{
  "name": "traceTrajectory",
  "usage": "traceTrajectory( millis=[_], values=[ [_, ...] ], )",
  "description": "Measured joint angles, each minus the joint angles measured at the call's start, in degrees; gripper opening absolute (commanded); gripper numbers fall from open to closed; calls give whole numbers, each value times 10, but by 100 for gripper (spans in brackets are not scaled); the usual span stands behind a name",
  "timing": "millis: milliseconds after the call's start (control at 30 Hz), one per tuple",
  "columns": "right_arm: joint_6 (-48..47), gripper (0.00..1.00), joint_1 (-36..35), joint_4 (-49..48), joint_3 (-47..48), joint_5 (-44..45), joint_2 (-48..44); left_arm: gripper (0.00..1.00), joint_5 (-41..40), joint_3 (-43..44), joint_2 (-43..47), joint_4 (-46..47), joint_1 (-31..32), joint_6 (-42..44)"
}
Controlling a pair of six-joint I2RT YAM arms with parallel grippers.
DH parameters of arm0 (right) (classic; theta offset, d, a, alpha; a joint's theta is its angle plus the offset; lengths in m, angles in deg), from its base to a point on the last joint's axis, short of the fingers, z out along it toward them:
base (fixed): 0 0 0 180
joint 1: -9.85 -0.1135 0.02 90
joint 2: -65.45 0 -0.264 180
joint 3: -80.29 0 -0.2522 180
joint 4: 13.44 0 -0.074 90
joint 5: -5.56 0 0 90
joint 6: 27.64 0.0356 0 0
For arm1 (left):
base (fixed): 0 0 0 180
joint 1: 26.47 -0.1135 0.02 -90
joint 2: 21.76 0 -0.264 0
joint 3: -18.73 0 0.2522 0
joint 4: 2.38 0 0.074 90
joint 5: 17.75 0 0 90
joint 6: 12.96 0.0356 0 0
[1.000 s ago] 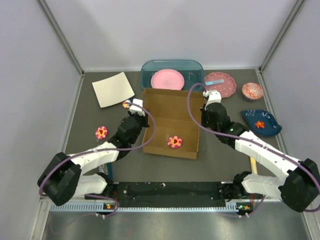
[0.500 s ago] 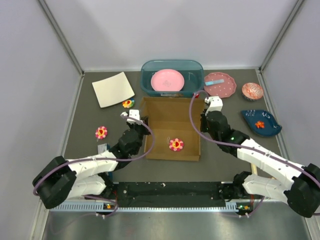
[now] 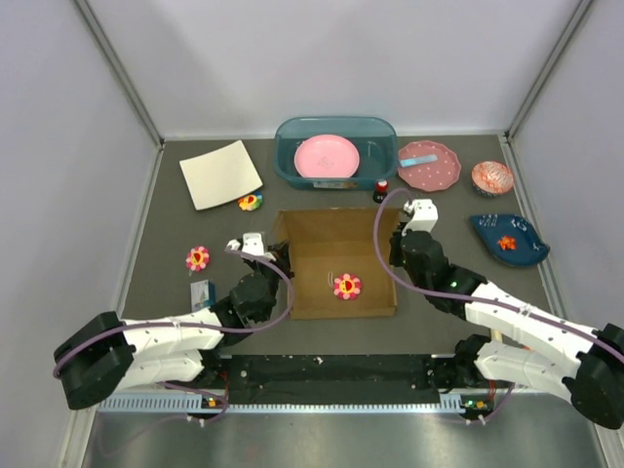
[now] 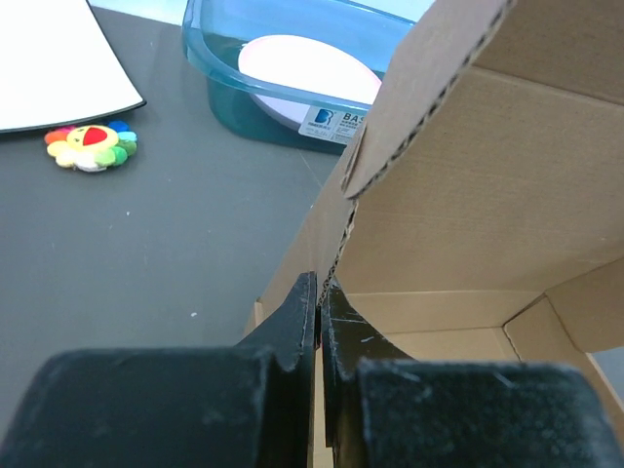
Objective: Fold the paper box
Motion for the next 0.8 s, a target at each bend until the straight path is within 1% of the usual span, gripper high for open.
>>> traceTrajectory(
  millis=[233, 433, 800],
  values=[
    [14, 0, -16, -10, -30, 14, -23, 0, -23, -11, 18, -9, 22, -28],
    [13, 0, -26, -10, -34, 26, -25, 0, -23, -4, 39, -51, 24, -37],
    [6, 0, -49, -1, -33, 56, -25, 0, -28, 23, 35, -104, 24, -72]
  ],
)
